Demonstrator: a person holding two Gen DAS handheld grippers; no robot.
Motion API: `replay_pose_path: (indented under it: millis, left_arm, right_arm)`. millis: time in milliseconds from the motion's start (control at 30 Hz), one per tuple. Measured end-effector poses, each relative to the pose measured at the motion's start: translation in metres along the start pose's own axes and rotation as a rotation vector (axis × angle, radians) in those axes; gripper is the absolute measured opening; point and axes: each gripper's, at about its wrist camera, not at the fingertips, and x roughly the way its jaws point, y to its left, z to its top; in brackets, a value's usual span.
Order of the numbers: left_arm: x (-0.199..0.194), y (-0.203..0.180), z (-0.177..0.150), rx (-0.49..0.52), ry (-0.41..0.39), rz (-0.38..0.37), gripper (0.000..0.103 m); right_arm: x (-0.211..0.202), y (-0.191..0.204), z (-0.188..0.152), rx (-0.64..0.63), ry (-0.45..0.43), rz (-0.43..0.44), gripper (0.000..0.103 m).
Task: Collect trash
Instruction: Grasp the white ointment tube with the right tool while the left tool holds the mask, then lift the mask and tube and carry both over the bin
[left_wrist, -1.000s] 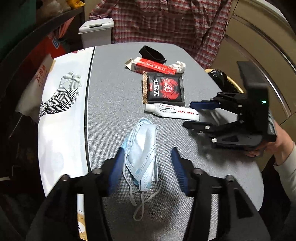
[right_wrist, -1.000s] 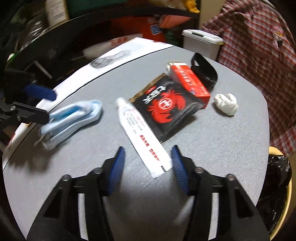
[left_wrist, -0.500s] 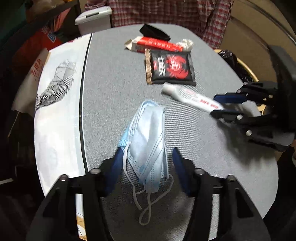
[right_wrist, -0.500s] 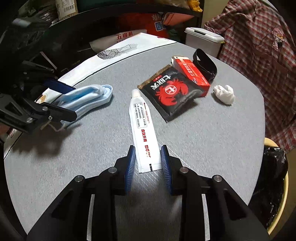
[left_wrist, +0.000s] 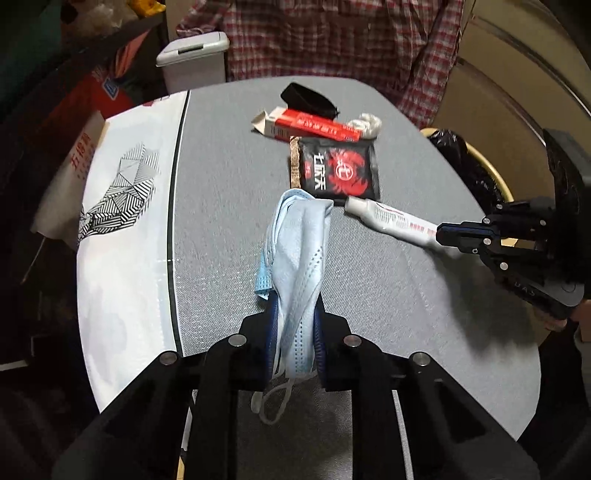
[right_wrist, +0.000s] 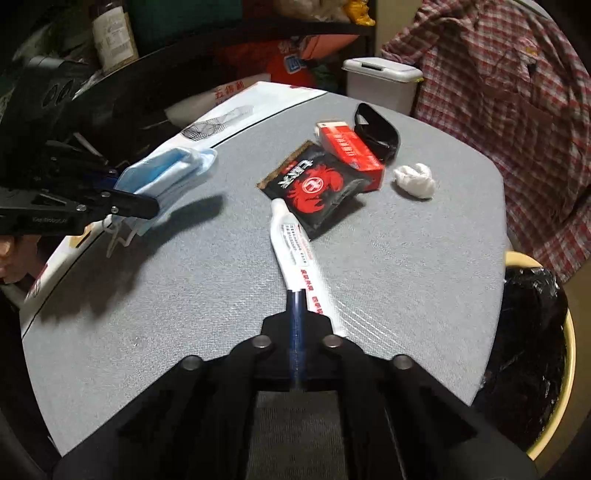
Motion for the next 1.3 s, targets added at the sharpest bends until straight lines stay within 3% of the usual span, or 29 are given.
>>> replay_pose_path:
  millis: [167, 233, 300, 567, 700, 867, 1133, 1300]
  left_arm:
    - [-0.007, -0.003, 0.000, 0.004, -0.012, -0.004, 0.017]
    - [-0.009, -0.005, -0.001, 0.008, -0.013, -0.008, 0.017]
    - [-0.011, -0.006, -0.003, 0.015, -0.015, -0.004, 0.017]
    - [-0.015, -0.001, -0.003, 0.003, -0.026, 0.003, 0.017]
    - [-0.013, 0.000, -0.002, -0.003, -0.024, 0.003, 0.017]
    - [-0.013, -0.002, 0.000, -0.004, -0.030, -0.001, 0.017]
    - [-0.019, -0.010, 0.006, 0.006, -0.057, -0.019, 0.017]
    - [-0.027, -0.013, 0.010, 0.004, -0.079, -0.026, 0.017]
  right_arm:
    - [0.006, -0.003, -0.006, 0.019, 0.029, -0.046, 0.007]
    - [0.008, -0.001, -0.006, 0.006, 0.019, -0.057, 0.039]
    - [0.013, 0.005, -0.006, -0.031, 0.015, -0.074, 0.046]
    - [0.036, 0.002, 0.009, 0.004, 0.007, -0.063, 0.045]
    - [0.039, 0.007, 0.012, -0.005, 0.006, -0.031, 0.032]
    - [0.037, 0.007, 0.011, 0.002, 0.001, -0.013, 0.028]
    - [0.005, 0.003, 0.012, 0.064, -0.045, 0.024, 0.028]
    - [-0.016, 0.003, 0.012, 0.064, -0.064, 0.000, 0.028]
